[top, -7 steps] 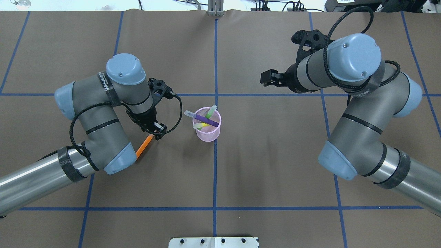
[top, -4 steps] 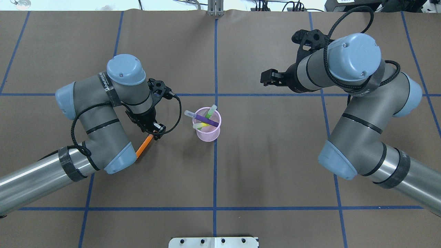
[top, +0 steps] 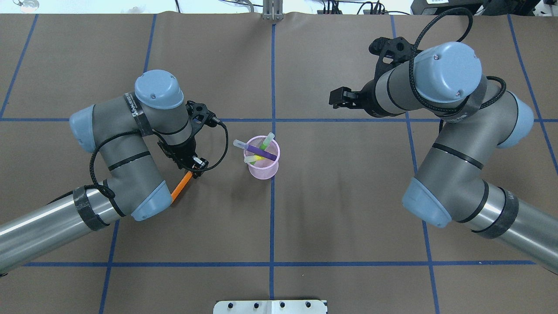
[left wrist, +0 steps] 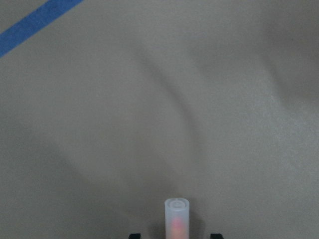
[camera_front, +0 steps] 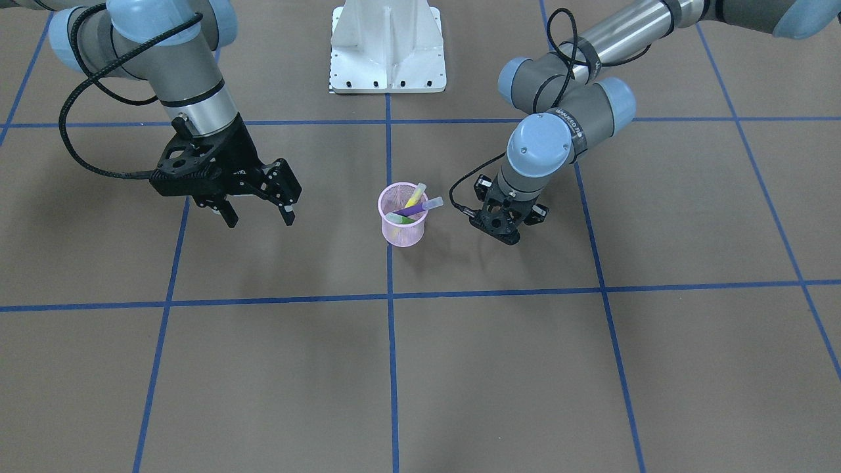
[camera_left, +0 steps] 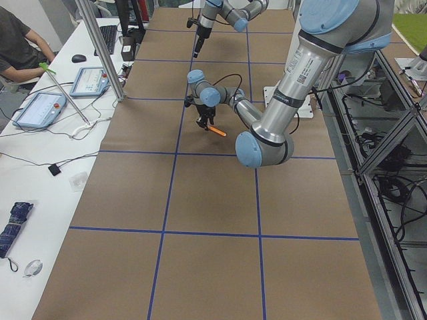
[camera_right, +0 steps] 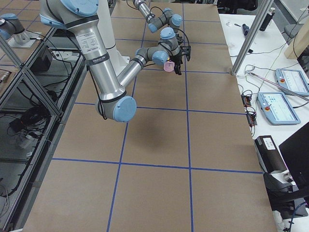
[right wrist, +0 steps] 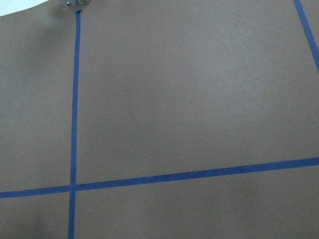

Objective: Collect pens into pen holder
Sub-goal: 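Lower the left gripper and grasp the orange marker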

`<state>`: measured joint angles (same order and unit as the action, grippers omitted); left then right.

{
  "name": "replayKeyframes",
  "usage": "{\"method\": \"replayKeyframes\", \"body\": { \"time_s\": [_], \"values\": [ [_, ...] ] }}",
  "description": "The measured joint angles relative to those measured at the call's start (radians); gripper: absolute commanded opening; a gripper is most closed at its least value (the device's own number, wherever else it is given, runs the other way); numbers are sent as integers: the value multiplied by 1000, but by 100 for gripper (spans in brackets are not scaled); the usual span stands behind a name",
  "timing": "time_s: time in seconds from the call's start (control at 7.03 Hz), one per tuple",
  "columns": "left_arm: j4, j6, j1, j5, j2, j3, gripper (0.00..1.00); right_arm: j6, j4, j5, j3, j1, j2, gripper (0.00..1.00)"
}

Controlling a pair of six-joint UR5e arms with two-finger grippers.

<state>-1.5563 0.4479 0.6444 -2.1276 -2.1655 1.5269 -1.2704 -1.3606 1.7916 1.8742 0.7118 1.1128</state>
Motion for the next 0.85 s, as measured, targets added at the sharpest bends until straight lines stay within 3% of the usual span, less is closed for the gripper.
{"method": "replayKeyframes", "body": {
  "time_s": [0.28,0.43,0.57,0.85],
  "values": [
    [3,0,-1,0,2,0,37,-2,1,-1,0,0,-2,100],
    [7,0,-1,1,2,0,5,-5,1,0,1,0,-4,100],
    [12,0,-1,1,2,0,0,-7,1,-1,1,1,-7,100],
    [36,1,-2,0,-1,4,0,-13,2,-3,3,2,-9,100]
  ]
}}
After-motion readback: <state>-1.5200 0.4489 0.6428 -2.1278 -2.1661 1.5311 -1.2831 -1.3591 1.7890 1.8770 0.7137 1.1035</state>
